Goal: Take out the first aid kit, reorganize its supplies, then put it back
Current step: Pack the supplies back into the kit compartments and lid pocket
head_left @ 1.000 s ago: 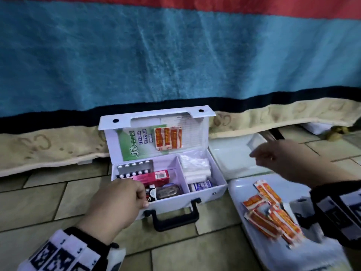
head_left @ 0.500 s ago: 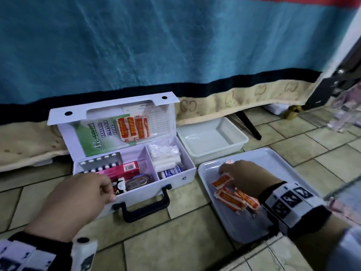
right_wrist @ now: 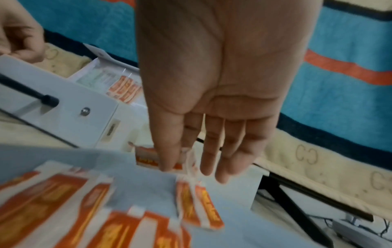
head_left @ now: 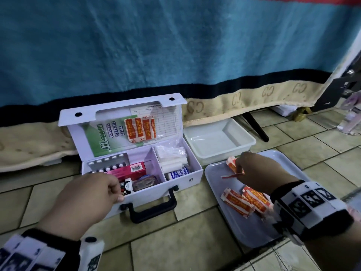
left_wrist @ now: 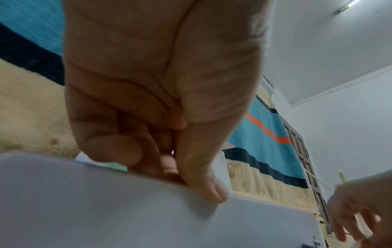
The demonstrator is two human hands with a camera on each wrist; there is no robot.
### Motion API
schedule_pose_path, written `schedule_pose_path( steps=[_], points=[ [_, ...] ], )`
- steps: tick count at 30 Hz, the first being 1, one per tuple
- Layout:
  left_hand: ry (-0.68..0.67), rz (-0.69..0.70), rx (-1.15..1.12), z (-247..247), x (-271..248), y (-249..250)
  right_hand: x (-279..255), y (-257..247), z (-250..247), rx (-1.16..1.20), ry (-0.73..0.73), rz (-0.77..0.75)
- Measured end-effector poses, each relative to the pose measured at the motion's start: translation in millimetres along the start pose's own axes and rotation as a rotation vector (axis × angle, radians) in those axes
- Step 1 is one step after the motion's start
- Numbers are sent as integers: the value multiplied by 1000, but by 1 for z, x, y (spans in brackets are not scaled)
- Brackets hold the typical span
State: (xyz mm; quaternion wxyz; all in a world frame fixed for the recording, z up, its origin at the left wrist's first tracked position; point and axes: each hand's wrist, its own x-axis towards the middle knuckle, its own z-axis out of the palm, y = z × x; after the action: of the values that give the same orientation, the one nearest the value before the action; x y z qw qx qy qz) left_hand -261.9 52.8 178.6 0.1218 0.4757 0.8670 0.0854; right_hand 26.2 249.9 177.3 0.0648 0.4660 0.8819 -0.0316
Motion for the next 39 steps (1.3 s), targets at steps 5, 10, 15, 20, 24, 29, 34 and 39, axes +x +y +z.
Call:
schedule_pose_path(
  steps=[5, 10, 15, 20, 24, 29, 34, 39],
  points=[
    [2, 26, 27, 2, 0, 3, -4, -7, -24, 254, 65, 37],
    [1, 27, 20, 1, -1, 2, 3, -30, -45, 500, 67, -46],
    [24, 26, 16, 2, -1, 3, 21, -61, -52, 963, 104, -140],
    [-5, -2, -37, 1, 3, 0, 67, -93, -45, 926, 123, -171],
    [26, -3, -29, 1, 0, 3, 93, -115, -53, 809, 326, -176],
    [49, -30, -50, 0, -3, 4, 109, -123, -78, 774, 618, -266],
    [50, -52, -93, 0, -3, 3, 117, -124, -88, 271, 383, -435],
    [56, -29, -98, 1, -2, 2, 116, -127, -97, 235, 279, -513]
  ],
)
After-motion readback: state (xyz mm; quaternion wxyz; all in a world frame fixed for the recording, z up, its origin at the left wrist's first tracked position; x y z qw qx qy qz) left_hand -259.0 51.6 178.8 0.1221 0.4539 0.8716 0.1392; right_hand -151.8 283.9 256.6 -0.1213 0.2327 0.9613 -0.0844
